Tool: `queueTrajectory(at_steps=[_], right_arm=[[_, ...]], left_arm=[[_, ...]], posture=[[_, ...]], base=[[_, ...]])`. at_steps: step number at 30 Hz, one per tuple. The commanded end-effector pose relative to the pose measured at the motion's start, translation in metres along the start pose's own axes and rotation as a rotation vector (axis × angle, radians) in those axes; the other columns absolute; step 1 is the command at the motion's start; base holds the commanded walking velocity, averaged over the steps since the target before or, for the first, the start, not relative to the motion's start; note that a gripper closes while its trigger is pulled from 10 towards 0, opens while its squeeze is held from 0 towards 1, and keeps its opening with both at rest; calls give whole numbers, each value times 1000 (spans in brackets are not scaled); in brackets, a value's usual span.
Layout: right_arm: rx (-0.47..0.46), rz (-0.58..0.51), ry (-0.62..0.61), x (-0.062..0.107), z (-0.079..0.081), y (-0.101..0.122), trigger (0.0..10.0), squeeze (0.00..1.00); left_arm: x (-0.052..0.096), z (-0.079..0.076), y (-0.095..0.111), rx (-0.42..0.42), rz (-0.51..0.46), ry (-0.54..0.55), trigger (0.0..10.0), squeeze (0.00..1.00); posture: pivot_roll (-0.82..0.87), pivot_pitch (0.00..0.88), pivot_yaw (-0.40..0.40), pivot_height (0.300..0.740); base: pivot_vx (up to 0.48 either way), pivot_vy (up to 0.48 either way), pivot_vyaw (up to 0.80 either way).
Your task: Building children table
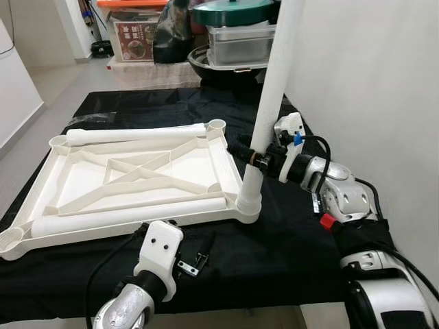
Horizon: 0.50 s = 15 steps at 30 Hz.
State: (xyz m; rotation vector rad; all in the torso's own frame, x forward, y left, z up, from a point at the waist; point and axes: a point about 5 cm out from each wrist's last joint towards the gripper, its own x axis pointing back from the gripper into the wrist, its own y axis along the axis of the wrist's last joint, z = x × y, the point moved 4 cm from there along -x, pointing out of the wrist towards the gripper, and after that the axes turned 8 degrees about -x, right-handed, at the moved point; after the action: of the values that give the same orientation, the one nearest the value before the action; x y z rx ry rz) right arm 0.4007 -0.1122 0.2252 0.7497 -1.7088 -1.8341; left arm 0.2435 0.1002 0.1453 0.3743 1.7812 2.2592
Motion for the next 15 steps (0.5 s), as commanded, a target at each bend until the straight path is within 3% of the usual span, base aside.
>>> queueTrajectory(at_steps=[1,2,3,10,15], right_arm=[[-4,69,-147,5,-14,-20,10000,0],[-4,69,-147,5,-14,-20,10000,0],[2,93,-245,4,-20,-25,10000,0],[5,128,-402,2,-26,-33,10000,0],[7,123,-656,5,-40,-33,10000,0]], left_arm=[[-1,2,-5,-11,14,-1,10000,0],[-1,2,-5,-11,14,-1,10000,0],[-1,2,-5,-11,14,-1,10000,0],[-2,0,-5,-9,11,-3,10000,0],[-3,1,-4,-11,9,-1,10000,0]], posture=[[142,80,8,740],[142,80,8,740],[141,79,5,740],[140,79,6,740],[138,81,4,740]], base=[[0,0,0],[0,0,0],[0,0,0],[0,0,0],[0,0,0]])
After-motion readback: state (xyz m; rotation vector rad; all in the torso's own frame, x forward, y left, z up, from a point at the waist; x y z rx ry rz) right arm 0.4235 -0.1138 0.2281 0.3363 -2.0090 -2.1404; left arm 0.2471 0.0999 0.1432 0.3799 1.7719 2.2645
